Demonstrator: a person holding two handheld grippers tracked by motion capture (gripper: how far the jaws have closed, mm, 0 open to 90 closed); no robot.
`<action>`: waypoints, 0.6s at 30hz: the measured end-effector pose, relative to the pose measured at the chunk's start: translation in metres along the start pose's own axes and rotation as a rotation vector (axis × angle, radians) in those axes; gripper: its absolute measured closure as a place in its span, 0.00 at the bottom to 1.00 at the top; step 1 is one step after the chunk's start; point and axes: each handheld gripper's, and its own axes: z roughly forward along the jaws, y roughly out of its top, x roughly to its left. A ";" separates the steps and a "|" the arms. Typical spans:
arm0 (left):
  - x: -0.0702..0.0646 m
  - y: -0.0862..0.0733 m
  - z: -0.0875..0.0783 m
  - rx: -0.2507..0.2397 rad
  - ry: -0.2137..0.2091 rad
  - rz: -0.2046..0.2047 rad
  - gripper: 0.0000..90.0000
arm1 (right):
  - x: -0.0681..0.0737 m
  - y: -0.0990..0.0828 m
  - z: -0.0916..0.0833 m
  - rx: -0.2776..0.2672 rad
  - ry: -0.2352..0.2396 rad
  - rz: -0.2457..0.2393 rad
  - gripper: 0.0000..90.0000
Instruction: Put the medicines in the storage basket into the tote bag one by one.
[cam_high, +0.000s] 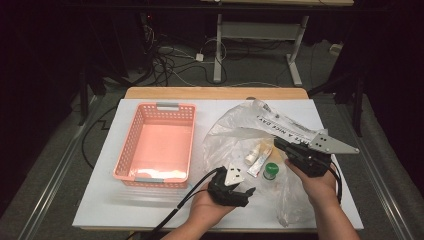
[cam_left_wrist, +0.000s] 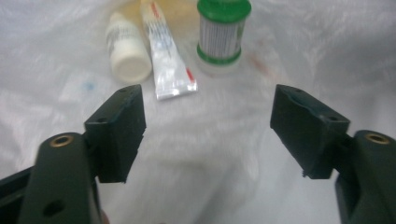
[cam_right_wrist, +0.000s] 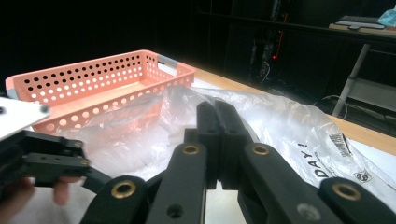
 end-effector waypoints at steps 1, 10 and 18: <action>0.001 -0.004 -0.002 0.011 0.002 0.000 0.28 | 0.000 0.000 0.000 0.001 0.000 0.000 1.00; 0.002 -0.023 0.004 0.123 -0.011 -0.033 0.17 | 0.001 -0.002 0.002 0.011 -0.002 -0.001 1.00; -0.005 -0.013 0.021 0.163 0.006 -0.033 0.16 | 0.001 -0.003 0.003 0.015 0.004 -0.002 1.00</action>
